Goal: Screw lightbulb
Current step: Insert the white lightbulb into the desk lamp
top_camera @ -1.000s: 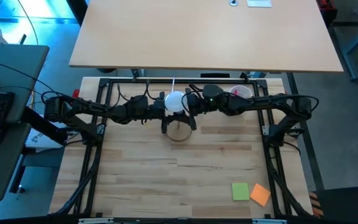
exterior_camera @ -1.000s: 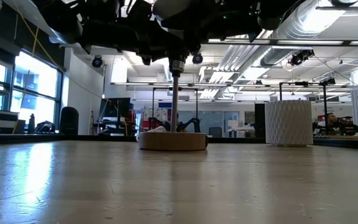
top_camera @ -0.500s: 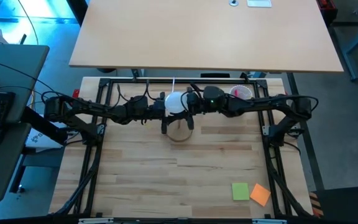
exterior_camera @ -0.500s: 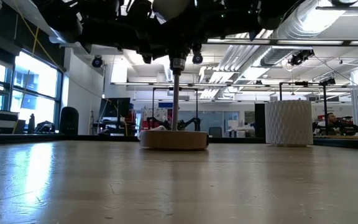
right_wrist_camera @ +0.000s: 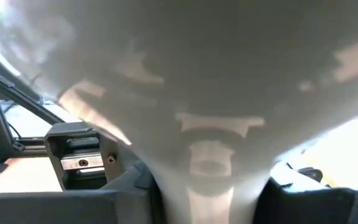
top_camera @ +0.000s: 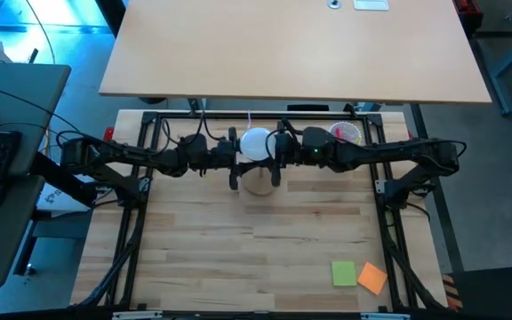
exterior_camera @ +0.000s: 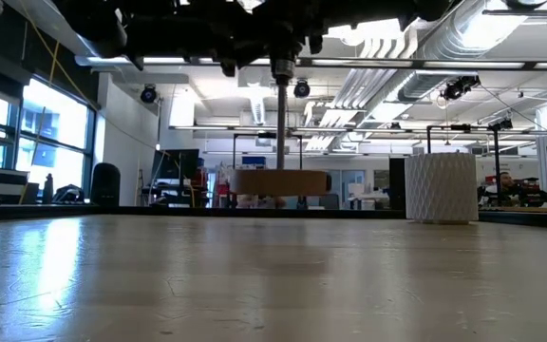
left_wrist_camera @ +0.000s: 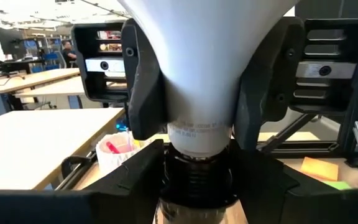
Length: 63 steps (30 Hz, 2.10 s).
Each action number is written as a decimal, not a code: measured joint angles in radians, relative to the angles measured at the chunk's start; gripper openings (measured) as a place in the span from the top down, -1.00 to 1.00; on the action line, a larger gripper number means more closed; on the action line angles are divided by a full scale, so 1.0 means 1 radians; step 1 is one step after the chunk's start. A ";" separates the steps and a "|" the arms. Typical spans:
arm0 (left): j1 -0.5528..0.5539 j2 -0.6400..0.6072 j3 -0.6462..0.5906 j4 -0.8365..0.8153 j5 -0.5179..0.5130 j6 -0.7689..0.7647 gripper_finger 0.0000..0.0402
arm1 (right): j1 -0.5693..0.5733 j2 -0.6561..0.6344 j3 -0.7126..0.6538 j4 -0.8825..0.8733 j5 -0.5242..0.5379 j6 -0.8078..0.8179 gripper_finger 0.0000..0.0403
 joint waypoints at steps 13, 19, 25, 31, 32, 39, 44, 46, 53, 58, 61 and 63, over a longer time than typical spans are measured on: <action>-0.015 0.010 -0.005 -0.050 -0.010 0.005 0.14 | -0.028 0.000 -0.085 0.059 -0.055 0.016 0.34; -0.014 0.019 -0.004 -0.102 -0.007 0.004 0.14 | -0.042 0.022 -0.139 0.096 -0.056 0.035 0.34; -0.016 -0.048 -0.015 -0.297 -0.021 0.003 0.13 | -0.057 0.020 -0.188 0.164 -0.078 0.061 0.34; -0.017 -0.171 -0.008 -0.380 -0.091 0.011 0.13 | -0.059 0.019 -0.190 0.162 -0.079 0.058 0.25; -0.017 -0.178 -0.011 -0.389 -0.098 0.012 0.13 | -0.059 0.019 -0.190 0.159 -0.074 0.057 0.19; -0.017 -0.206 -0.008 -0.356 -0.101 0.013 0.13 | -0.059 0.015 -0.188 0.153 -0.070 0.024 -0.06; -0.016 -0.203 -0.006 -0.350 -0.101 0.013 0.13 | -0.061 0.006 -0.161 0.095 -0.084 0.005 -0.27; -0.016 -0.202 -0.006 -0.356 -0.102 0.013 0.13 | -0.063 0.002 -0.148 0.045 -0.099 0.005 -0.36; -0.017 -0.203 -0.006 -0.365 -0.106 0.013 0.13 | -0.063 -0.071 -0.087 -0.206 -0.058 -0.035 -0.44; -0.017 -0.203 -0.005 -0.380 -0.109 0.014 0.13 | -0.054 -0.141 -0.087 -0.306 0.038 -0.057 -0.45; -0.017 -0.203 -0.005 -0.385 -0.132 0.014 0.13 | -0.054 -0.181 -0.085 -0.370 0.043 -0.055 -0.45; -0.017 -0.203 -0.005 -0.394 -0.144 0.014 0.13 | -0.054 -0.207 -0.085 -0.418 0.049 -0.050 -0.45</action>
